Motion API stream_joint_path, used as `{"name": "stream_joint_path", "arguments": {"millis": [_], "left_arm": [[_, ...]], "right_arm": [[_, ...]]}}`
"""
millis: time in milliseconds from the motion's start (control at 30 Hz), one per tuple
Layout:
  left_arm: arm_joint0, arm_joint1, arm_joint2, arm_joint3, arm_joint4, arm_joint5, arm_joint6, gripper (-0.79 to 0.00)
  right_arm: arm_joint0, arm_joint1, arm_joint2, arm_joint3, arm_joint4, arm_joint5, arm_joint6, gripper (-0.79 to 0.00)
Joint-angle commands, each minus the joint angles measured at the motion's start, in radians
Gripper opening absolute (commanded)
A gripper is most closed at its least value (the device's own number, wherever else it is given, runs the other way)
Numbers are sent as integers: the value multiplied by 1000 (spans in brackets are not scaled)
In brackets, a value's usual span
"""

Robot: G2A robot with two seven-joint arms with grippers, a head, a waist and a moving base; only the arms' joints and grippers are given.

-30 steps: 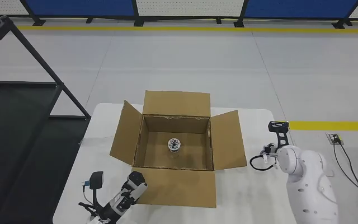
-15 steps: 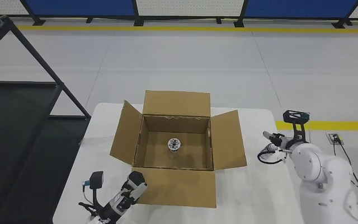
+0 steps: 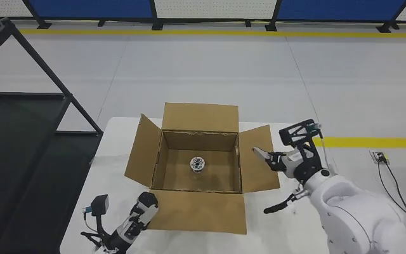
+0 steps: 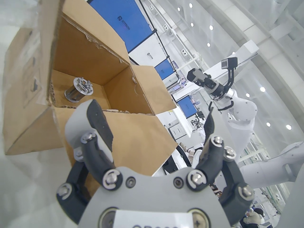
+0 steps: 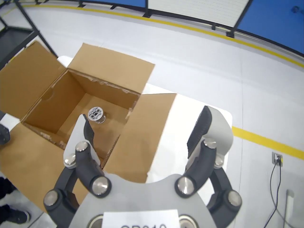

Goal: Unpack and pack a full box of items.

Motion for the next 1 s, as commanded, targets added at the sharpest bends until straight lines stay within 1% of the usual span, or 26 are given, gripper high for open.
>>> {"name": "stream_joint_path", "arguments": {"millis": [0,100,233,367,533,633,700,833,967], "left_arm": [[13,1,-19,-5,-12,-10,15,0],[33,2,-54,-10,-37,-30,34,0],[67,4,-104,-8,-93,-58,50,0],[100,5,-157,6,-135,-86,69,0],[130,5,-207,21,-171,-102,92,0],[140,4,-226,22,-189,-109,98,0],[144,4,-235,22,-199,-112,97,0],[139,3,-242,23,-209,-105,88,0],[124,3,-235,21,-210,-94,73,0]], "right_arm": [[51,-6,-84,44,-1,2,9,0],[139,-17,-185,137,-3,13,30,0],[266,-40,-307,305,1,42,46,0],[384,-72,-434,511,1,80,39,0],[519,-126,-558,799,79,104,-4,0],[574,-159,-614,944,142,97,-29,0],[599,-179,-643,1013,183,87,-46,0],[631,-211,-689,1106,220,78,-63,0],[646,-234,-715,1164,237,78,-80,0]]}}
